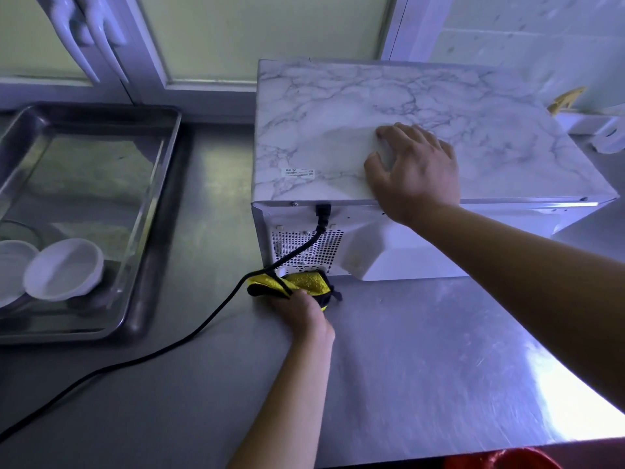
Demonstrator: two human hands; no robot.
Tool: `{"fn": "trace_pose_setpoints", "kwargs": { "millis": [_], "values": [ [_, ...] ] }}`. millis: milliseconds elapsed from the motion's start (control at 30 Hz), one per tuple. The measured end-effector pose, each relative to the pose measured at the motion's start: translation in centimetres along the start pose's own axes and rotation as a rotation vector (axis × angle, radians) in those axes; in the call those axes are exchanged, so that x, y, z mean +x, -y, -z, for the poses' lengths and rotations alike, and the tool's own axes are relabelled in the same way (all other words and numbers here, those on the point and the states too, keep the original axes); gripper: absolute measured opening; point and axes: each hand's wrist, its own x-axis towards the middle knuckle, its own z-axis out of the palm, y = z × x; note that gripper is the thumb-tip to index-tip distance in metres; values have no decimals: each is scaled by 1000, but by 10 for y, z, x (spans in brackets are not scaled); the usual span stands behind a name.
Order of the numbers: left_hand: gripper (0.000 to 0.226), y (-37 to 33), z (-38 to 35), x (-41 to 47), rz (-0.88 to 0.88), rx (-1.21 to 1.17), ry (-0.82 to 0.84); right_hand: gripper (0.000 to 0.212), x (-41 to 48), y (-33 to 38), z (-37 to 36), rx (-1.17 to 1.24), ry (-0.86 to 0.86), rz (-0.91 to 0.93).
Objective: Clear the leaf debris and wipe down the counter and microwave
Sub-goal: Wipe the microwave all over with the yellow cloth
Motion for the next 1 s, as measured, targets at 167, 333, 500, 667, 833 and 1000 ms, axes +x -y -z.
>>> {"fn": "trace_pose_setpoints", "kwargs": {
  "millis": [167, 333, 500, 667, 833, 1000],
  "values": [
    [72, 30, -18, -22, 17, -1, 70, 48, 0, 0, 0, -9, 2, 3],
    [61, 69, -28, -55, 244, 183, 314, 44, 0, 0, 0, -11, -2, 1],
    [20, 67, -8, -64, 481, 459, 570, 43, 1, -2, -1, -24, -2, 5],
    [22, 48, 31, -72, 677, 357, 741, 42, 1, -2, -2, -18, -25, 9],
    [53, 20, 64, -83, 620, 359, 799, 42, -1, -2, -2, -19, -18, -14],
    [55, -9, 78, -90, 396, 463, 833, 41, -6, -1, 7, -49, 113, -16]
  ]
}}
